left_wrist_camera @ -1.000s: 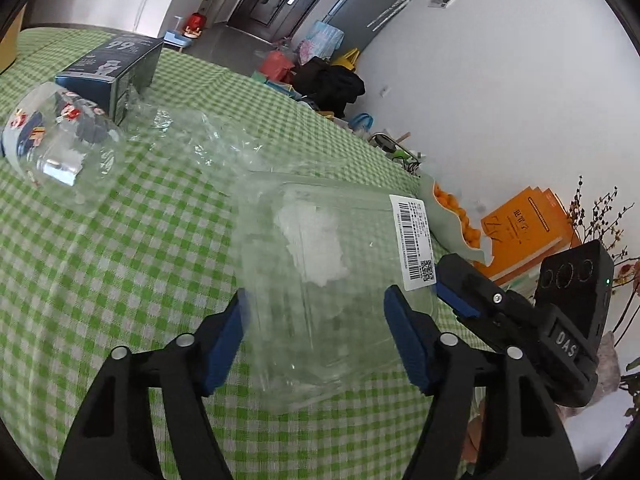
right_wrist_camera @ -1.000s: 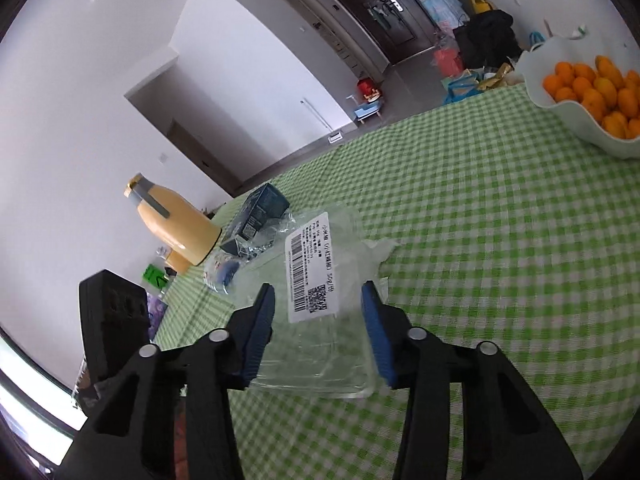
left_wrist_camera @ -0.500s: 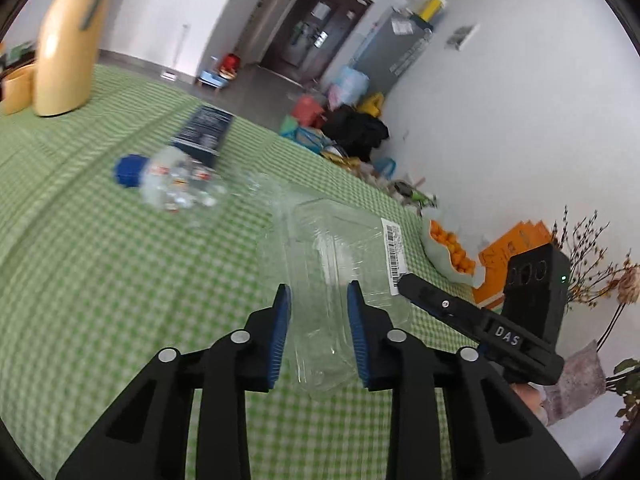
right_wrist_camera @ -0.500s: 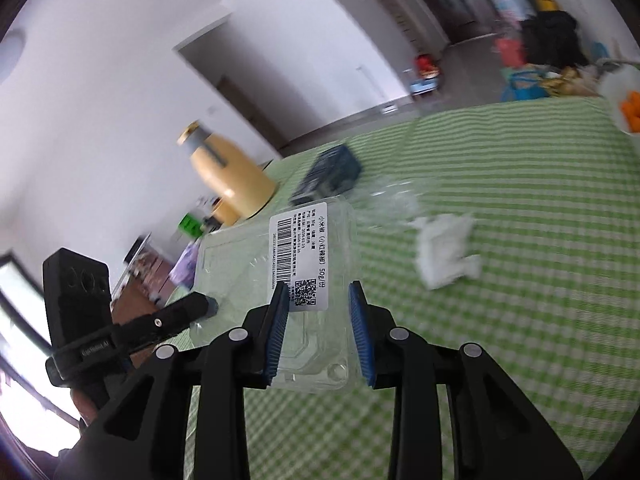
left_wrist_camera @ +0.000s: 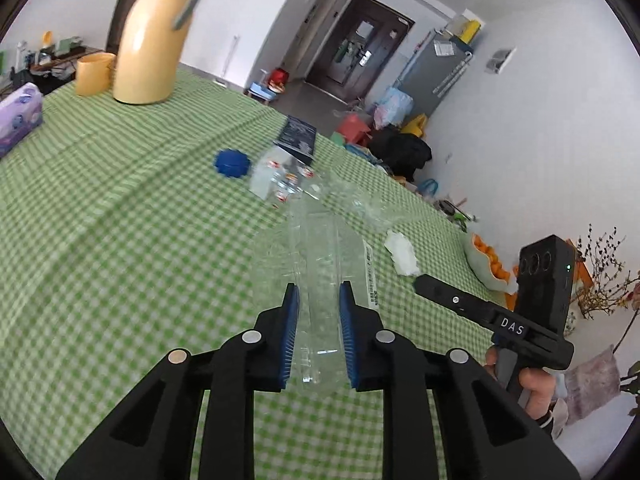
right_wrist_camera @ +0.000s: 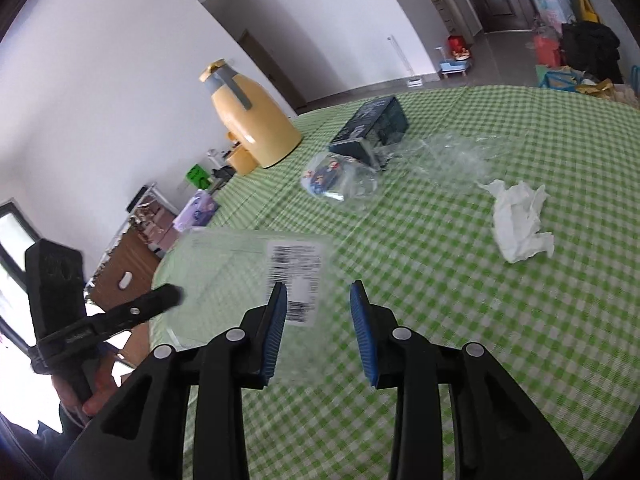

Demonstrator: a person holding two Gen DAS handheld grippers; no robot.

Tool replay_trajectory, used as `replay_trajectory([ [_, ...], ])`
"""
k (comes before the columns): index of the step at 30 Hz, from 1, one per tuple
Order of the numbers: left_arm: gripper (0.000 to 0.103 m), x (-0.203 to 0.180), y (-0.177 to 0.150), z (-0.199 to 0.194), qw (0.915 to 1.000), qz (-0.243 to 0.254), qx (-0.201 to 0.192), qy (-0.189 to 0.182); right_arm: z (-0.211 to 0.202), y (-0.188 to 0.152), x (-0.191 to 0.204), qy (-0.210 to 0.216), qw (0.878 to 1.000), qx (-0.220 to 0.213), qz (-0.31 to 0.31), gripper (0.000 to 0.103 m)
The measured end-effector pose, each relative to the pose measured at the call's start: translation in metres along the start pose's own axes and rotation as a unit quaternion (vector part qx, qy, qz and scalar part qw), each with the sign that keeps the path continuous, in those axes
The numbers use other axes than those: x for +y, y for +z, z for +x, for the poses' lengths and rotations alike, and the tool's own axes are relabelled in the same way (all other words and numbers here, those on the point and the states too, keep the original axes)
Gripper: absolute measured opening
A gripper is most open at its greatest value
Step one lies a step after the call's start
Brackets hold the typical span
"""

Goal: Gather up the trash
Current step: 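Hold the clear tray in the left tool while the right tool grasps the white tissue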

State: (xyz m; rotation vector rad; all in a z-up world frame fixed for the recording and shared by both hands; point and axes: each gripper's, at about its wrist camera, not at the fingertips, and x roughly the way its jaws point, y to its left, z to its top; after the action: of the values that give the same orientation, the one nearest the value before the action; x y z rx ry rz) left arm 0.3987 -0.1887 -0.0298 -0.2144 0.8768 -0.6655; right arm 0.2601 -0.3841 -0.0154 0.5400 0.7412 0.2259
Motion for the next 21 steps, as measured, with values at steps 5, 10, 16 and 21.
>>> replay_trajectory([
  [5,0.017,0.014,-0.005,-0.013,0.9999,-0.006,-0.008,0.012,-0.007,0.006,-0.003,-0.072,0.997,-0.025,-0.014,0.034],
  [10,0.017,0.027,-0.003,-0.034,0.9995,-0.018,-0.024,0.014,-0.038,0.015,-0.026,-0.187,0.980,-0.074,0.003,0.052],
  [16,0.017,0.040,0.008,-0.060,0.9985,-0.016,-0.051,0.014,-0.026,0.046,-0.068,-0.255,0.965,-0.046,0.041,0.063],
  [21,0.017,0.057,0.014,-0.078,0.9974,-0.021,-0.068,0.015,0.021,0.065,-0.082,-0.243,0.968,-0.009,0.067,0.063],
])
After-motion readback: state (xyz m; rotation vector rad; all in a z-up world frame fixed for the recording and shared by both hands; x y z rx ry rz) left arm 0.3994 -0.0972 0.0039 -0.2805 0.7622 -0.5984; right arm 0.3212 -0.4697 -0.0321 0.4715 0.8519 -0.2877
